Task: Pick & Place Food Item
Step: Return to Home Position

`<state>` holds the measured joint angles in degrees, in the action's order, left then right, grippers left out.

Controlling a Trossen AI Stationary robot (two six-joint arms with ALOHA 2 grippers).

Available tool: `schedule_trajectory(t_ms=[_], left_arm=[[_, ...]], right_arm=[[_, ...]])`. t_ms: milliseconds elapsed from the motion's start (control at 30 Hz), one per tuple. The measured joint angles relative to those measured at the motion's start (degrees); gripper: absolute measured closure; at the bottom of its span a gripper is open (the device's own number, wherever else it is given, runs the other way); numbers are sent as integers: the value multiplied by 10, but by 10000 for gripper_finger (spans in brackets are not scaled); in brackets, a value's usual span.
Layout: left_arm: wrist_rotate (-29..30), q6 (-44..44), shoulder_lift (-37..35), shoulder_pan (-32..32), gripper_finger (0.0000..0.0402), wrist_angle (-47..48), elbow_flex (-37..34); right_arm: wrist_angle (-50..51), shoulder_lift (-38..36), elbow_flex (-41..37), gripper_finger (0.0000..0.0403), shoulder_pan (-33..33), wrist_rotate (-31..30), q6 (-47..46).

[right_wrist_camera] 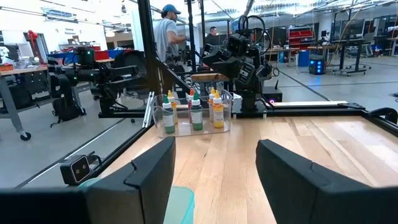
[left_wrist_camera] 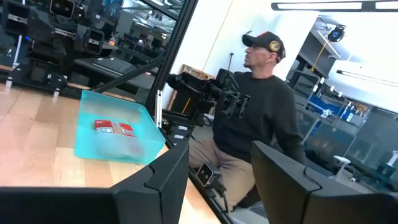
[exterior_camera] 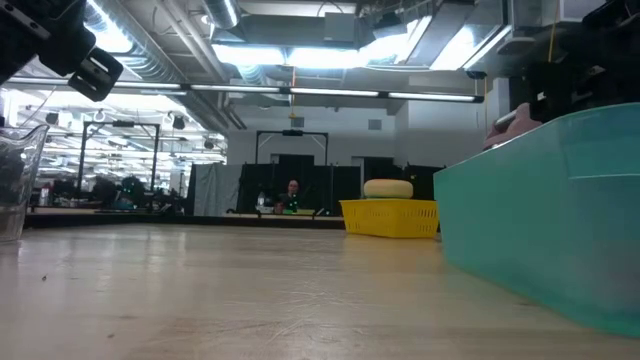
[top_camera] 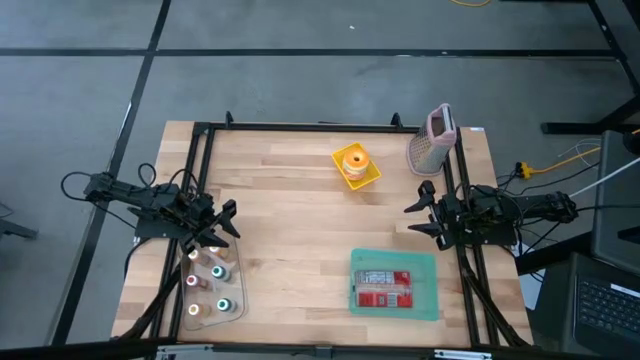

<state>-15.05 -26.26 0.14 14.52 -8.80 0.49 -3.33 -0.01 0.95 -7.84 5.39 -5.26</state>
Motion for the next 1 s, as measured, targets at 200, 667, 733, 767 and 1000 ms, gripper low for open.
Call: schedule_trajectory(t_ms=[200,667,733,767,1000], left_arm=[[0,0,0,0,233,0,0],[0,0,0,0,233,0,0],[0,0,0,0,233,0,0],[0,0,0,0,233,0,0],[0,0,0,0,233,0,0]], right_arm=[[0,0,0,182,0,0,0],[0,0,0,182,0,0,0],[0,0,0,182,0,0,0],[0,0,0,182,0,0,0],[0,0,0,182,0,0,0]])
